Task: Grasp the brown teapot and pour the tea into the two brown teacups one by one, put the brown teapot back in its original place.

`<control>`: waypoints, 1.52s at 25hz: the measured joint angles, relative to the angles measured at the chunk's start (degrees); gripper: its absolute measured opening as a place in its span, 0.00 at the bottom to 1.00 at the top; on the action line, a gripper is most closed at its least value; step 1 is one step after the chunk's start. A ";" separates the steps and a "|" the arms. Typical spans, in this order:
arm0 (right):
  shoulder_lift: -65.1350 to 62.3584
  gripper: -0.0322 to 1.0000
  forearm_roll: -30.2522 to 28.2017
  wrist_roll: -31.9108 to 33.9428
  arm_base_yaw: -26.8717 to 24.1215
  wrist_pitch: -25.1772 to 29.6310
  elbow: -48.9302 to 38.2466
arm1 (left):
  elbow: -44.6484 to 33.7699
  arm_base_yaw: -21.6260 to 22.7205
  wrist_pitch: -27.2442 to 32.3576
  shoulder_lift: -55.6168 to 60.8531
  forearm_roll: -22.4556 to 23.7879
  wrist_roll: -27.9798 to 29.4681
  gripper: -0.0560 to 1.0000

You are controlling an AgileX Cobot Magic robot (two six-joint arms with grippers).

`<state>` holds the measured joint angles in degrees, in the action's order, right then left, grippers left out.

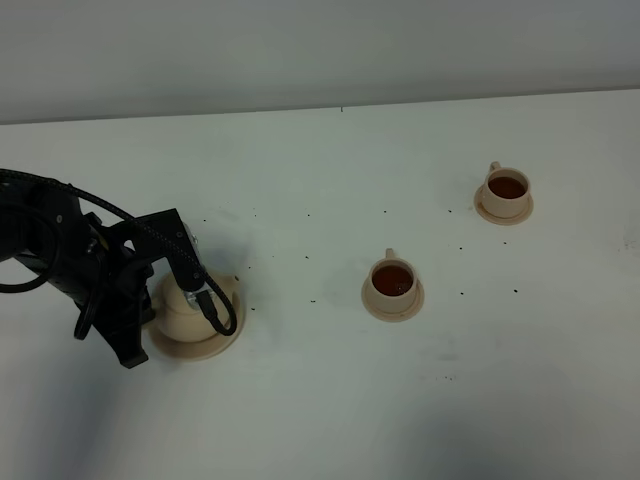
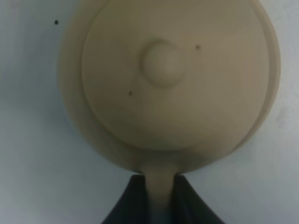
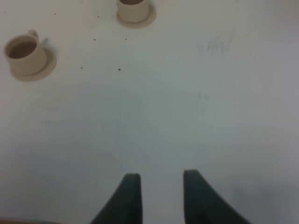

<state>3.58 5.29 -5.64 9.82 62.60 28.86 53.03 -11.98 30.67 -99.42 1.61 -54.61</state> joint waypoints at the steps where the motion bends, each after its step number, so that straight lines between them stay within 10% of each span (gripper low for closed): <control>1: 0.00 0.26 0.00 0.00 0.00 0.00 0.00 | 0.00 0.00 0.12 -0.07 0.00 0.00 0.17; 29: 0.00 0.26 0.00 0.00 0.00 0.00 0.00 | -0.05 0.00 0.08 -0.18 -0.01 0.00 0.17; 38: 0.00 0.26 0.00 0.00 0.00 0.00 0.00 | -0.05 0.00 -1.16 -0.18 -0.28 0.00 0.42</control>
<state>3.58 5.29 -5.64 9.82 62.60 28.86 52.97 -11.98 29.51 -99.60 1.33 -54.61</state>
